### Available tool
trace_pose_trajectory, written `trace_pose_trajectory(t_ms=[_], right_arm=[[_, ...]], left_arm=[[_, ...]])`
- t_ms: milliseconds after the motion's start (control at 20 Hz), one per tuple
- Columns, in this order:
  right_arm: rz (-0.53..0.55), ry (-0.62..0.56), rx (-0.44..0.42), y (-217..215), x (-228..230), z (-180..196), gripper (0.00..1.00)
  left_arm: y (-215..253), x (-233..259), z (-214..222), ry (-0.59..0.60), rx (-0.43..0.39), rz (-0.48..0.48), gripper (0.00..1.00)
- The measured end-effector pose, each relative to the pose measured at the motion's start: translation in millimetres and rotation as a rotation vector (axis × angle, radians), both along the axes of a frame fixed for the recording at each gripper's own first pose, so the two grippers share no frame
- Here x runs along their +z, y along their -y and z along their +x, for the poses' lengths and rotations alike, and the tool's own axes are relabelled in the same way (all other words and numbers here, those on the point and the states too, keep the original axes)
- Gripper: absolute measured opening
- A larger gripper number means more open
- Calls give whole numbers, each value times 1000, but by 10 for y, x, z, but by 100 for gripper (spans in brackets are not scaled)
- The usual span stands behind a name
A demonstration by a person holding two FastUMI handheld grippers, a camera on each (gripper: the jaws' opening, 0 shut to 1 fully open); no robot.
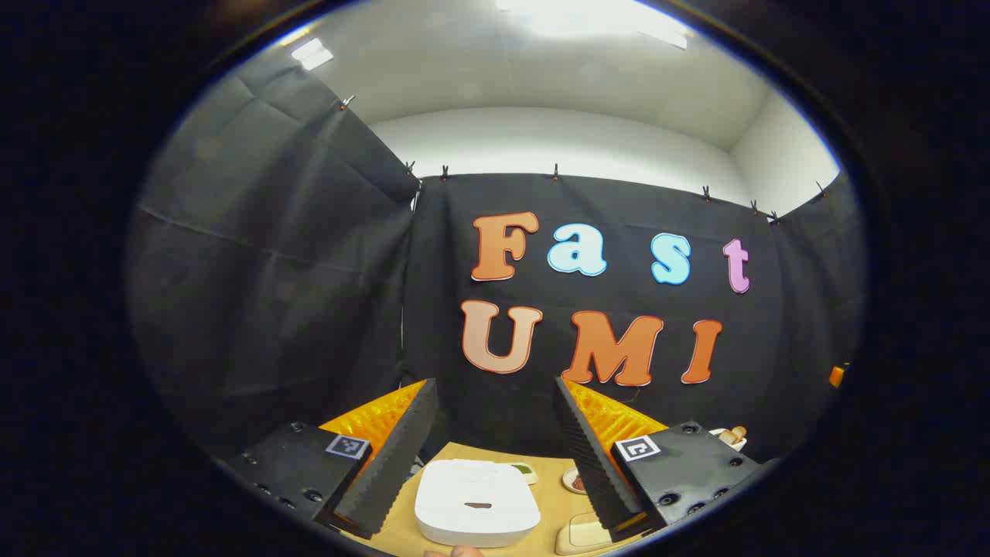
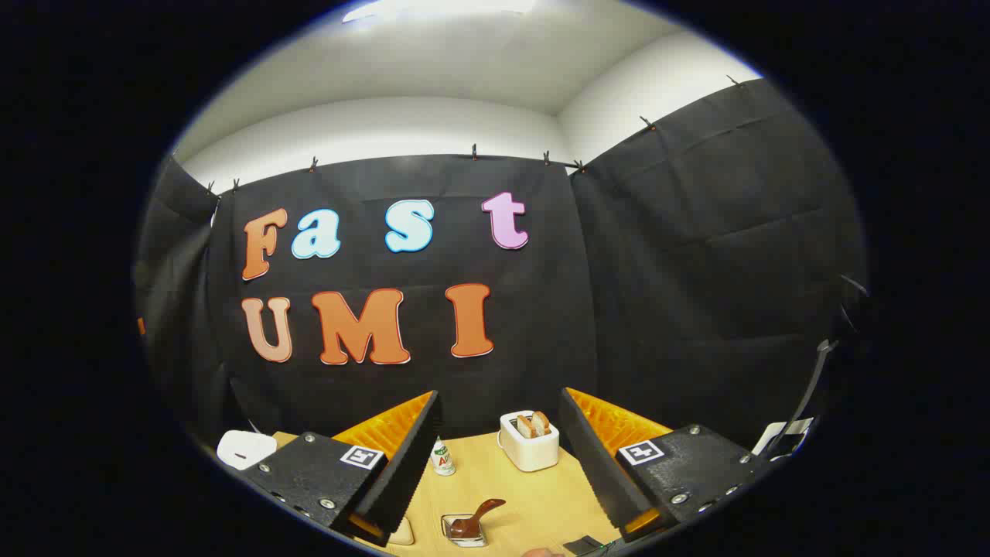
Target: Close the left gripper, press the button to open the rice cooker; take a wooden spoon from the chopstick holder with the right hand, scoop a spoonful of rice and pour it into the rice cooker, then put the wooden spoon back into the chopstick holder.
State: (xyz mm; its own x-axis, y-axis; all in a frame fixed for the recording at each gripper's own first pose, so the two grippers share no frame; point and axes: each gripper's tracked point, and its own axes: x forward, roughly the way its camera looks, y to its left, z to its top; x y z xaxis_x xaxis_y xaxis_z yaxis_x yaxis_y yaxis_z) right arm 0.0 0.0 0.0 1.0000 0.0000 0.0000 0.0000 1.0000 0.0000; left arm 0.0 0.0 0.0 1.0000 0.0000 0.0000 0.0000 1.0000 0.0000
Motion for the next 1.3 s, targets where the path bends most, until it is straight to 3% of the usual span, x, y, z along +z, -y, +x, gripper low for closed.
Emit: trace_pose_trajectory(t_ms=[50,100,250,450,800,1300], right_arm=[[-6,-8,7,-80,-49,39,100],[-13,-11,18,-136,-77,49,95],[-37,-11,5,-132,-167,17,95],[-70,-5,11,-169,-178,-24,95],[-36,-2,3,-163,-169,62,95],[-38,-26,-2,-159,-266,157,95]], left_arm=[[12,-106,-2,-27,9,17,100],[42,-204,-52,-54,5,14,100],[178,-396,-108,-100,-43,-83,100],[106,-429,-38,-102,-44,-171,100],[39,-484,-3,-105,-25,-125,99],[289,-677,153,-167,-93,-86,100]])
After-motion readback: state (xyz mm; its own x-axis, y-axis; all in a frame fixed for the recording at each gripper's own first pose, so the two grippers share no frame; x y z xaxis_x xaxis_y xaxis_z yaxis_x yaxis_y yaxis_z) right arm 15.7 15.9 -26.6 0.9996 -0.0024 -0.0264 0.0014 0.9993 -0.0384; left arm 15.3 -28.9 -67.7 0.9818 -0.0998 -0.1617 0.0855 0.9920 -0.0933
